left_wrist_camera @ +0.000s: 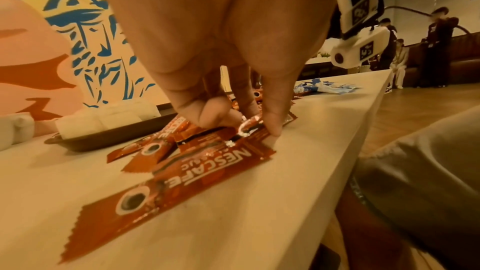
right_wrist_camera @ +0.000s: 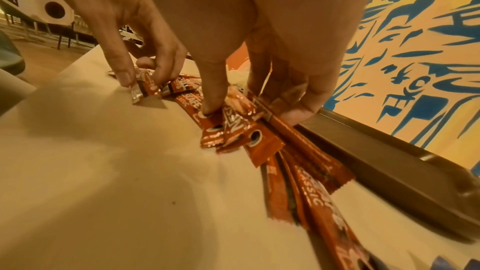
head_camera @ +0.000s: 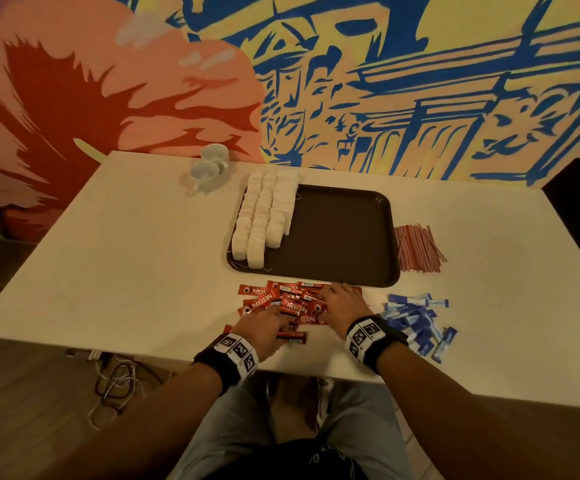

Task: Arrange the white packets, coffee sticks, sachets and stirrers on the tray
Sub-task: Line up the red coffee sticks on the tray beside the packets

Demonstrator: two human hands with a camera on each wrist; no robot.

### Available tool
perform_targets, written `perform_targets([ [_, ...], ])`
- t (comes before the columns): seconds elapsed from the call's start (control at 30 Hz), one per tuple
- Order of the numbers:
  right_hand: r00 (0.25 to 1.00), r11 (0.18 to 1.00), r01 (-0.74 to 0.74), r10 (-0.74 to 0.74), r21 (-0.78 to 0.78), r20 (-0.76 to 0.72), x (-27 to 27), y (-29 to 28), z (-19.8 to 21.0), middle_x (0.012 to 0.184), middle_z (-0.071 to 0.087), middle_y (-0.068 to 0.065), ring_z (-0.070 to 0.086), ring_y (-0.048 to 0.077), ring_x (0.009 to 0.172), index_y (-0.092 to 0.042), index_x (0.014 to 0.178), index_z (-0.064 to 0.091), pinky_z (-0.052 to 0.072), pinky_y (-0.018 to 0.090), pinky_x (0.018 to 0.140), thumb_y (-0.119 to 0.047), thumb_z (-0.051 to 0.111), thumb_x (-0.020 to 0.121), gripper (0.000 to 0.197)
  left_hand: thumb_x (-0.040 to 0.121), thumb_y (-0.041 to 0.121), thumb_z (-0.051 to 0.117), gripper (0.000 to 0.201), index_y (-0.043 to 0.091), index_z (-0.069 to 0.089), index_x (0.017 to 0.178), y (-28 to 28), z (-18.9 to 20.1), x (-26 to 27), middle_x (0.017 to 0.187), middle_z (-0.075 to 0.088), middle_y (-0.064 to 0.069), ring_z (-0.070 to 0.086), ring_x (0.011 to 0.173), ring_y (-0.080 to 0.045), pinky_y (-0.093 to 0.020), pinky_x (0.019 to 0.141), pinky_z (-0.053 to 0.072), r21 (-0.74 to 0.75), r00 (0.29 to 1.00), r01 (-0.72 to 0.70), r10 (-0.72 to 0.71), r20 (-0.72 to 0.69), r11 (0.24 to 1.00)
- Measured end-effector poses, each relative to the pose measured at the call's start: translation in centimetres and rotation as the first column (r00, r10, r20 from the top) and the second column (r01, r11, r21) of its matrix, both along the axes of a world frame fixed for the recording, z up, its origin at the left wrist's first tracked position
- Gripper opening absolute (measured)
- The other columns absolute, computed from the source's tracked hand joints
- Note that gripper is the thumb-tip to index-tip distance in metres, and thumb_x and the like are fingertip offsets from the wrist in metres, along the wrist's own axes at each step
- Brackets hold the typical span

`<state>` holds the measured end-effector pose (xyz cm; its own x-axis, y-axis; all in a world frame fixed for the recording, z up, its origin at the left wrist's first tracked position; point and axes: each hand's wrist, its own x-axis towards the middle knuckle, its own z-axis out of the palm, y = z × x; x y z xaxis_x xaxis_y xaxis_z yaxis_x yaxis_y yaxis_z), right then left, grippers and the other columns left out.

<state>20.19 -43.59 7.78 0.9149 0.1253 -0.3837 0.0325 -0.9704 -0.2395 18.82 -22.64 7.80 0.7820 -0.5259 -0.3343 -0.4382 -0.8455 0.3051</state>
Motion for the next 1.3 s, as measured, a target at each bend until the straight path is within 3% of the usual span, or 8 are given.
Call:
perform_targets([
  [0.23,0.997,0.996,0.062,-0.064,0.058,0.030,0.1,0.1,-0.9,0.153,0.046,0.005,0.040,0.027,0.143,-0.017,0.147,0.044,0.031,0.042,0.120,-0.031,0.062,0.100,0.053,0.095,0.032,0.062,0.015,0.025,0.062,0.109,1.2,0.5,0.8,0.117,0.062,0.006,0.058,0.107,-0.016,-0.031,0.094,0.048,-0.157,0.988,-0.141,0.149,0.043,0.978],
  [0.33,0.996,0.996,0.075,-0.078,0.052,0.041,0.2,0.2,-0.9,0.156,0.043,0.006,0.037,0.027,0.146,-0.016,0.151,0.041,0.029,0.041,0.121,-0.031,0.060,0.101,0.055,0.094,0.036,0.064,0.010,0.030,0.058,0.100,3.1,1.2,1.8,0.101,0.063,0.010,0.059,0.092,-0.010,-0.033,0.085,0.053,-0.295,0.953,-0.295,0.304,-0.015,0.909],
  [0.43,0.994,0.995,0.087,-0.090,0.057,0.053,0.3,0.4,-1.1,0.156,0.043,0.007,0.036,0.028,0.147,-0.017,0.150,0.042,0.027,0.042,0.122,-0.030,0.059,0.102,0.053,0.094,0.038,0.060,0.014,0.031,0.050,0.100,5.5,2.2,2.5,0.098,0.058,0.007,0.054,0.090,-0.012,-0.030,0.077,0.043,-0.323,0.915,-0.386,0.404,-0.015,0.864],
  [0.63,0.989,0.995,0.081,-0.087,0.060,0.116,0.3,0.3,-0.9,0.143,0.057,0.007,0.049,0.027,0.134,-0.018,0.141,0.051,0.038,0.042,0.116,-0.030,0.054,0.104,0.039,0.102,0.023,0.046,0.010,0.020,0.036,0.104,8.1,2.2,1.4,0.083,0.062,-0.001,0.062,0.070,-0.019,-0.030,0.061,0.050,-0.218,0.940,-0.334,0.307,-0.147,0.917],
  [0.73,0.988,0.996,0.072,-0.080,0.060,0.134,0.2,0.6,-0.5,0.139,0.059,0.006,0.051,0.026,0.130,-0.018,0.138,0.053,0.041,0.042,0.112,-0.030,0.051,0.105,0.035,0.103,0.034,0.044,0.015,0.028,0.039,0.115,8.4,1.2,-0.3,0.097,0.063,0.001,0.063,0.084,-0.017,-0.029,0.074,0.052,-0.114,0.966,-0.240,0.225,-0.130,0.964],
  [0.9,0.985,0.993,0.078,-0.091,0.090,0.150,0.3,0.7,0.5,0.135,0.062,0.004,0.054,0.024,0.126,-0.021,0.134,0.055,0.043,0.044,0.110,-0.034,0.051,0.105,0.032,0.096,0.047,0.055,0.046,0.033,0.043,0.139,8.7,-0.8,-1.0,0.137,0.055,0.008,0.050,0.119,-0.014,-0.032,0.104,0.039,0.045,0.995,-0.090,0.091,-0.028,0.995],
  [1.13,0.966,0.933,0.182,-0.229,0.312,0.123,1.0,0.7,3.0,0.120,0.066,0.000,0.061,0.021,0.112,-0.023,0.124,0.057,0.051,0.044,0.100,-0.034,0.058,0.102,0.024,0.102,0.043,0.047,0.044,0.027,0.045,0.143,8.6,-2.5,-0.5,0.144,0.050,0.004,0.046,0.126,-0.016,-0.033,0.109,0.038,0.071,0.995,-0.047,0.041,0.094,0.996],
  [1.3,0.949,0.855,0.248,-0.310,0.454,0.065,1.4,0.5,4.8,0.121,0.067,0.000,0.063,0.018,0.111,-0.021,0.128,0.058,0.053,0.043,0.100,-0.032,0.063,0.100,0.031,0.105,0.032,0.035,0.035,0.018,0.051,0.132,9.4,-3.0,-0.1,0.129,0.055,-0.002,0.051,0.109,-0.020,-0.034,0.097,0.046,-0.059,0.971,-0.080,0.091,0.222,0.995],
])
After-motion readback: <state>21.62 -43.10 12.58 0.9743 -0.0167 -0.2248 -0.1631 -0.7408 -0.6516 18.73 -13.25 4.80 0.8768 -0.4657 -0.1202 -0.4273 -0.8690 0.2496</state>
